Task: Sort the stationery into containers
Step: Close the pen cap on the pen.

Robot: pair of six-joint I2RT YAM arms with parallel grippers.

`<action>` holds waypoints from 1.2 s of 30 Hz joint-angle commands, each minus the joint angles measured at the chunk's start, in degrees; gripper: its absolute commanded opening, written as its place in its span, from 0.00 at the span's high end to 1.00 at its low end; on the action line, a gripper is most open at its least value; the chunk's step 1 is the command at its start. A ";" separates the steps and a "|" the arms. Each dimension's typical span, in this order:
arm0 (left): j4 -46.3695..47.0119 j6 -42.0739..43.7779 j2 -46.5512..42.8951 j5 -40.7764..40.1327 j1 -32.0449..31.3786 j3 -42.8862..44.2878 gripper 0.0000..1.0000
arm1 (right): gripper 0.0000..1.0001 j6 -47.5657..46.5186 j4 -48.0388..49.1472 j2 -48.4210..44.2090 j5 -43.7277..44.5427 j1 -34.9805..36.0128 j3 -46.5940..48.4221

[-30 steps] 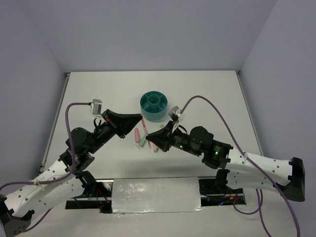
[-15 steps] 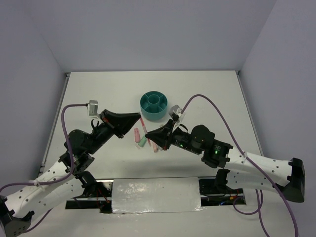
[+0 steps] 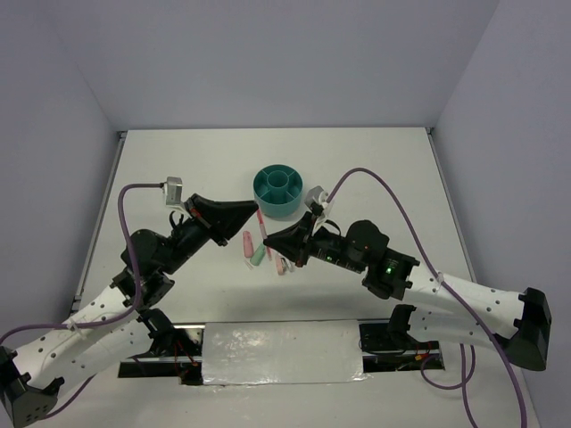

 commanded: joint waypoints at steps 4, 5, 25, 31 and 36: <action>-12.21 0.52 2.46 5.74 -1.84 -1.70 1.00 | 1.00 -0.63 15.17 -1.60 -1.25 -2.08 4.51; -12.38 0.60 2.55 5.57 -2.11 -1.78 1.00 | 1.00 -0.37 15.52 -1.60 -1.60 -2.43 4.60; -18.89 3.15 3.08 -1.55 -6.24 -2.14 1.00 | 1.00 0.60 13.76 -0.46 -5.29 -6.65 9.26; -17.31 2.71 4.57 0.03 -6.24 -2.75 1.00 | 1.00 0.95 13.59 0.15 -4.41 -6.66 10.22; -17.39 2.71 4.57 0.12 -6.59 -3.45 1.00 | 1.00 2.71 14.29 0.77 -5.47 -8.59 11.63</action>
